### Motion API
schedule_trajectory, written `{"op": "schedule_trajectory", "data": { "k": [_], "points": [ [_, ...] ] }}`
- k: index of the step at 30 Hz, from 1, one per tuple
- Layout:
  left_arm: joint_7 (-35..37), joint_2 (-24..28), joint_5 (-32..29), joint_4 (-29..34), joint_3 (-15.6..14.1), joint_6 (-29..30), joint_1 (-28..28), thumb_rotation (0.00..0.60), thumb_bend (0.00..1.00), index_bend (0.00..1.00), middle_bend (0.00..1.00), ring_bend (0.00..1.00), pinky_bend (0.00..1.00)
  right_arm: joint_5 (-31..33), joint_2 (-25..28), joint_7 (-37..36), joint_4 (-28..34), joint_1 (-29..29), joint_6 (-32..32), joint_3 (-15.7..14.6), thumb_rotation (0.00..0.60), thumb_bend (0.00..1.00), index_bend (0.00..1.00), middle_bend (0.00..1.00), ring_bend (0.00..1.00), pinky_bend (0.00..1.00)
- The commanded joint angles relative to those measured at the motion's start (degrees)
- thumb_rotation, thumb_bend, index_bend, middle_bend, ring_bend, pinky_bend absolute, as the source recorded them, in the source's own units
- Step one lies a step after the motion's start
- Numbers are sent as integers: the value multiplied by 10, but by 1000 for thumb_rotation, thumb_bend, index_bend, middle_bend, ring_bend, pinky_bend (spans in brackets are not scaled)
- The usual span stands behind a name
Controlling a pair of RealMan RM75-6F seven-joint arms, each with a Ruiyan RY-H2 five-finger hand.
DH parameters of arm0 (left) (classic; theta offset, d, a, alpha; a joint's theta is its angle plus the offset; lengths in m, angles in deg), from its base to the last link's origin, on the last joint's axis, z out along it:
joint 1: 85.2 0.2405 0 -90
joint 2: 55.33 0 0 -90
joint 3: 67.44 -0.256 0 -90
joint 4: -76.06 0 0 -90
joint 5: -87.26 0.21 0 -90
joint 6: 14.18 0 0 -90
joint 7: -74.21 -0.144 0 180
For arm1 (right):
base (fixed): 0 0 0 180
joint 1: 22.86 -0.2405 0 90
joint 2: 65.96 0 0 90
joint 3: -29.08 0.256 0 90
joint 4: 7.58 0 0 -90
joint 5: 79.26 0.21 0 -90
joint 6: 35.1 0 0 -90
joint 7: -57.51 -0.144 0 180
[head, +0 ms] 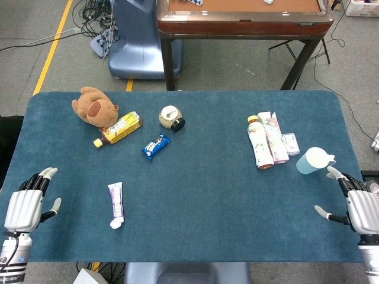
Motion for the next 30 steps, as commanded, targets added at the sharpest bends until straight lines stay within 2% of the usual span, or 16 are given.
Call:
{"op": "schedule_trajectory", "data": {
  "k": [1,7,12,17,24,30],
  "points": [
    [1,-1,-1,-2,0,-1,0,600,321,137,162,169,253,0,0,1,1,-1,-1,0,600,28,118,260,177,210],
    [10,2,2,-7,0,-9,-5,600,321,141,166,169,253,-2,9,8,9,-5,2,6,600,27,118,260,177,210],
    [52,14,14,-19,5,-38,-26,600,321,215,184,172,253,-17,38,16,30,-16,8,20,600,27,118,260,177,210],
    [135,41,47,-37,2,-98,-66,600,324,243,215,176,253,-24,75,22,58,-31,8,36,600,28,118,260,177,210],
    [228,53,89,-79,-2,-186,-136,600,459,292,281,176,252,-24,103,23,87,-44,0,47,600,27,118,260,177,210],
    [276,53,117,-96,-18,-271,-198,600,474,300,310,176,163,-18,110,29,93,-50,-13,44,600,27,118,260,177,210]
  ]
}}
